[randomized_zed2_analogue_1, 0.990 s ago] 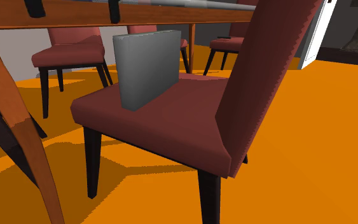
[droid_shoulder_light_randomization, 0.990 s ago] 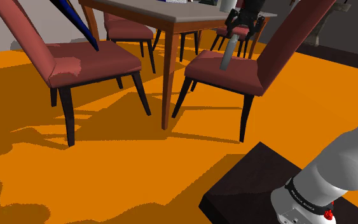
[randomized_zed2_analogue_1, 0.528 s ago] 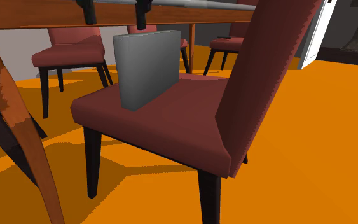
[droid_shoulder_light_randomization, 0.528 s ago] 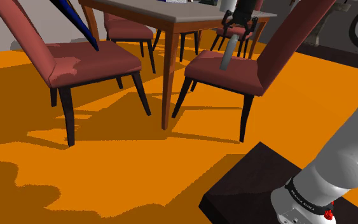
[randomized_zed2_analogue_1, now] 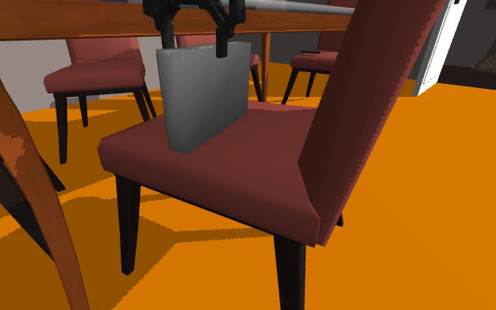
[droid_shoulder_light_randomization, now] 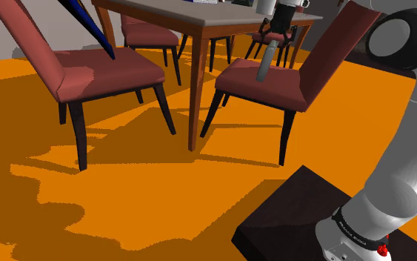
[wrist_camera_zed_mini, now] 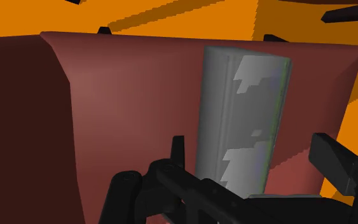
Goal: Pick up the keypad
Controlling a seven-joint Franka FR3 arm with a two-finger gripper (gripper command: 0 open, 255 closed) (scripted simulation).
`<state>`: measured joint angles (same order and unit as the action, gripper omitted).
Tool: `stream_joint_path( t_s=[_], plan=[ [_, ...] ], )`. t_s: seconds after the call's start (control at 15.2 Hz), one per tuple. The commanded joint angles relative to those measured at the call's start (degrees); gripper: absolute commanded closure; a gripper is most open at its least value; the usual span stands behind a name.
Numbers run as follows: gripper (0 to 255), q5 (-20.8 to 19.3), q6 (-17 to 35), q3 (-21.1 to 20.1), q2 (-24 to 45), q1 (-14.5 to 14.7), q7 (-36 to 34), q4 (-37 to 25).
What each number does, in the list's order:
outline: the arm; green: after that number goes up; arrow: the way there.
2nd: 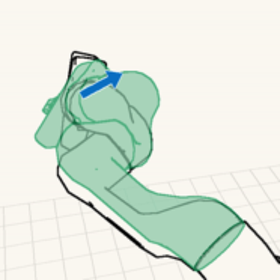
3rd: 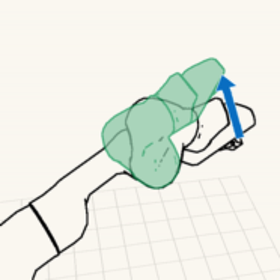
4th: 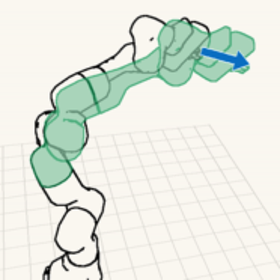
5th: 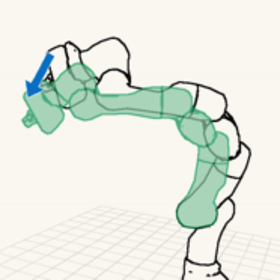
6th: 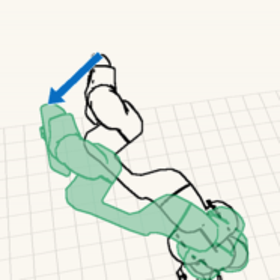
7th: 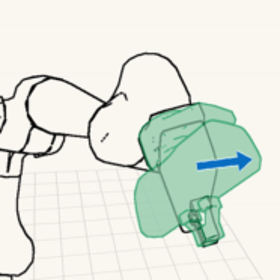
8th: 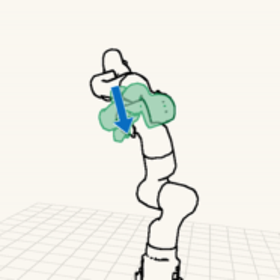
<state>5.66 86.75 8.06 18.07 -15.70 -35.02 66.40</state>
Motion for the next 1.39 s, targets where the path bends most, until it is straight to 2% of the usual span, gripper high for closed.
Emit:
stream_joint_path(
  t_s=[0.0,0.26,0.33,0.92,1.32],
  plan=[
    [0,-0.06,1.81,0.03,-0.56,0.09,0.01,2.36],
    [0,-0.19,4.26,0.01,-1.45,0.27,0.09,5.69],
    [255,-0.21,4.36,0.02,-1.56,0.26,0.11,5.90],
    [255,-0.19,4.26,0.01,-1.44,0.26,0.09,5.69],
    [255,0.18,-1.67,0.04,0.96,-0.21,-0.11,-2.64]
  ],
)
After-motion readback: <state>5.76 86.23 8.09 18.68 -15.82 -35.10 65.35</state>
